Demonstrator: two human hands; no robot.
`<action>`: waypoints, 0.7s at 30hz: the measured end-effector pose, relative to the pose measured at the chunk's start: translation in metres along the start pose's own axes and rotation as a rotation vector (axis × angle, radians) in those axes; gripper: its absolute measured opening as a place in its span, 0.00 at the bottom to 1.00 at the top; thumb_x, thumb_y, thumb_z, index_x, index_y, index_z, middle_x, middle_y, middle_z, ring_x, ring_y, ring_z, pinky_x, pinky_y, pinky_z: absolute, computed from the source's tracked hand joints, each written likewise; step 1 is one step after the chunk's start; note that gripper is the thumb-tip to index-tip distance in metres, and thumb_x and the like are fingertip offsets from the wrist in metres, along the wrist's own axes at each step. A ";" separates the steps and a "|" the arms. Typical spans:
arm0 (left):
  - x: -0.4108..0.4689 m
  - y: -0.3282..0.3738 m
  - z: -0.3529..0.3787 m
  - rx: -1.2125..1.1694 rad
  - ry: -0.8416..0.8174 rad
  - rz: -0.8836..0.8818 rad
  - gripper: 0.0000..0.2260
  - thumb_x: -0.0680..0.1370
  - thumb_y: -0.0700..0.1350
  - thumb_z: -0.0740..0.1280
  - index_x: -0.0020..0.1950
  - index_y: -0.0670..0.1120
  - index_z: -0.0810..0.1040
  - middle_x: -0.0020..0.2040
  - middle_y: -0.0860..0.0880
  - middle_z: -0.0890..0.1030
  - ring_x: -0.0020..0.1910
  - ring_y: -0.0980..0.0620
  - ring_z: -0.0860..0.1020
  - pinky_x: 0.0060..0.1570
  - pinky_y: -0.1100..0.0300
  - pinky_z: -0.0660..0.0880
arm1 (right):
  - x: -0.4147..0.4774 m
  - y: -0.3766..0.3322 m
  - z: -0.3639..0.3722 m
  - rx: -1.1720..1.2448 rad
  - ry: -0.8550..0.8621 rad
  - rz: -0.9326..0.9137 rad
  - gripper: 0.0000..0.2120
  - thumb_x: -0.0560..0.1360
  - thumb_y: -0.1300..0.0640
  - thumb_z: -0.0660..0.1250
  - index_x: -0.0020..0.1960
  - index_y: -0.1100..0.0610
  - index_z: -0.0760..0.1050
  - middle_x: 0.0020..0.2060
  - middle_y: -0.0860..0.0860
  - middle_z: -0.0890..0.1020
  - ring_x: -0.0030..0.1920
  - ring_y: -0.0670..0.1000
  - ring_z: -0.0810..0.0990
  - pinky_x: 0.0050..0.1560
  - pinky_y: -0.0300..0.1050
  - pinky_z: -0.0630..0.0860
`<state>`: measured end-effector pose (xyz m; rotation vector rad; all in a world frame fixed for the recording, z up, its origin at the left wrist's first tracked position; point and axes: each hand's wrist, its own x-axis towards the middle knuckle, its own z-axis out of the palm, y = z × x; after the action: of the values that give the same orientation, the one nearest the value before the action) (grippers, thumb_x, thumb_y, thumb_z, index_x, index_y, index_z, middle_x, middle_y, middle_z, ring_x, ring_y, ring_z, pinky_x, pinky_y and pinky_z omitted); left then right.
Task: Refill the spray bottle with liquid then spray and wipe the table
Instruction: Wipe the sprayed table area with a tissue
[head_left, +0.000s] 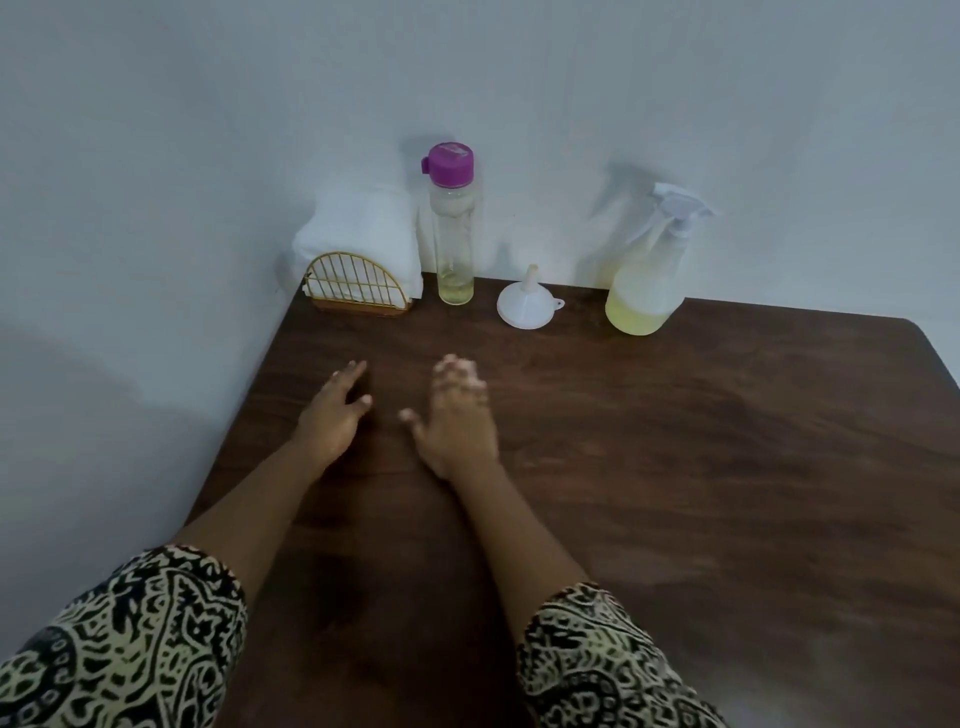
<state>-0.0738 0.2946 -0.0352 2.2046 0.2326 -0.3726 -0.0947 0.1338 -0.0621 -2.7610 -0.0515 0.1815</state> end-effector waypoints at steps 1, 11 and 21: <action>-0.002 -0.008 -0.006 0.165 0.111 0.033 0.23 0.82 0.41 0.59 0.76 0.55 0.61 0.76 0.47 0.62 0.76 0.47 0.58 0.72 0.47 0.55 | -0.002 -0.015 0.005 -0.038 -0.057 -0.096 0.35 0.80 0.40 0.50 0.77 0.60 0.44 0.78 0.56 0.46 0.77 0.55 0.41 0.75 0.52 0.41; -0.013 -0.063 -0.014 0.597 0.305 0.227 0.21 0.82 0.49 0.56 0.76 0.51 0.62 0.77 0.52 0.61 0.76 0.51 0.57 0.72 0.47 0.55 | -0.021 0.103 -0.042 -0.090 0.057 0.532 0.39 0.79 0.36 0.45 0.77 0.63 0.41 0.77 0.58 0.45 0.77 0.57 0.42 0.76 0.55 0.45; -0.013 -0.070 -0.018 0.409 0.376 0.230 0.23 0.80 0.38 0.58 0.76 0.46 0.63 0.75 0.48 0.65 0.76 0.51 0.60 0.73 0.50 0.54 | 0.014 -0.072 0.016 -0.158 -0.154 -0.232 0.34 0.80 0.42 0.50 0.78 0.59 0.44 0.78 0.55 0.47 0.77 0.54 0.42 0.75 0.51 0.42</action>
<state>-0.1036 0.3510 -0.0724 2.6631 0.1065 0.1411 -0.0843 0.2075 -0.0518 -2.8623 -0.4416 0.3397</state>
